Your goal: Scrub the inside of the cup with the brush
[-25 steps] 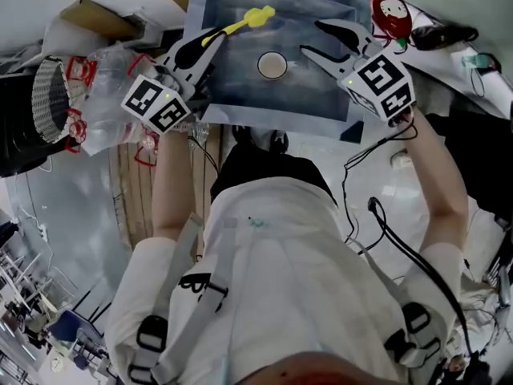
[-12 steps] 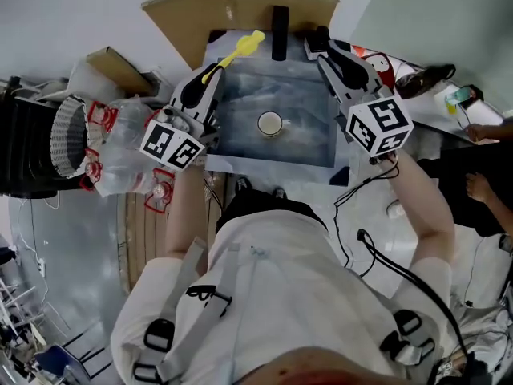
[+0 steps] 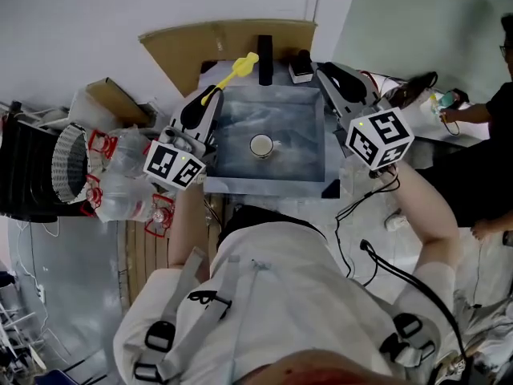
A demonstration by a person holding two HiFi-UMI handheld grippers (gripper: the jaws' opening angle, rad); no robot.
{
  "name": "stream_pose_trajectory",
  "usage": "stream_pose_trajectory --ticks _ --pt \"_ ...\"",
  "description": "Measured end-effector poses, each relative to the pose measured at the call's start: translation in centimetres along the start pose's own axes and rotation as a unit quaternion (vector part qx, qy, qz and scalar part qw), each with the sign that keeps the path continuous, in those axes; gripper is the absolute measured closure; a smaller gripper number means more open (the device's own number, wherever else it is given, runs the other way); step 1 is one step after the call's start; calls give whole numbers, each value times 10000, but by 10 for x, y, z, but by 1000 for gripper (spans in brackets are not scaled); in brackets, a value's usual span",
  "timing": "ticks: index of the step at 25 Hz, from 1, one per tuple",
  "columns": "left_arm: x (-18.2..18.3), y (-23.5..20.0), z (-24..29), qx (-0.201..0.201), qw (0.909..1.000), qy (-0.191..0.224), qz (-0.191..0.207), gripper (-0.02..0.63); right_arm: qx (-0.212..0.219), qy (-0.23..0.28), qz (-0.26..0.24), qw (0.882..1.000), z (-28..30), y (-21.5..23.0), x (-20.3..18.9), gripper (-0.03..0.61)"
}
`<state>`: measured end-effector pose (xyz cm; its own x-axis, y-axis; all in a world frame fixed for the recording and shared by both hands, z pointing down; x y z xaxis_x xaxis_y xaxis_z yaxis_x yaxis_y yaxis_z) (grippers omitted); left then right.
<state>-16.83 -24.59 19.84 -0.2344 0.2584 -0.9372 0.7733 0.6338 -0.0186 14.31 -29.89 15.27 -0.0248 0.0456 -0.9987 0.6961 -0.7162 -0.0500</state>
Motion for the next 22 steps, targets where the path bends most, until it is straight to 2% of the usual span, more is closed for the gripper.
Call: stream_pose_trajectory --ticks 1,3,22 --pt "1 0 -1 0 10000 14 -8 578 -15 18 -22 10000 -2 -1 1 522" --pt "3 0 -2 5 10000 46 -7 578 -34 61 -66 10000 -5 -1 4 537" --pt "12 0 -10 66 9998 144 117 578 150 48 -252 9996 -3 -3 13 563"
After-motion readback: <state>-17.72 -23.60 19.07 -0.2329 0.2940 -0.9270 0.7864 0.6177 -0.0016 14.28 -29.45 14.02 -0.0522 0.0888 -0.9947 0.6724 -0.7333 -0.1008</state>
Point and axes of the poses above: the fingertips, and each gripper's own axes: z forward along the fingers, y to its right, x out of its top, the point moved 9 cm from there along -z, backward along the fingers, and after that the axes turned 2 degrees about y, right-handed, at the moved point
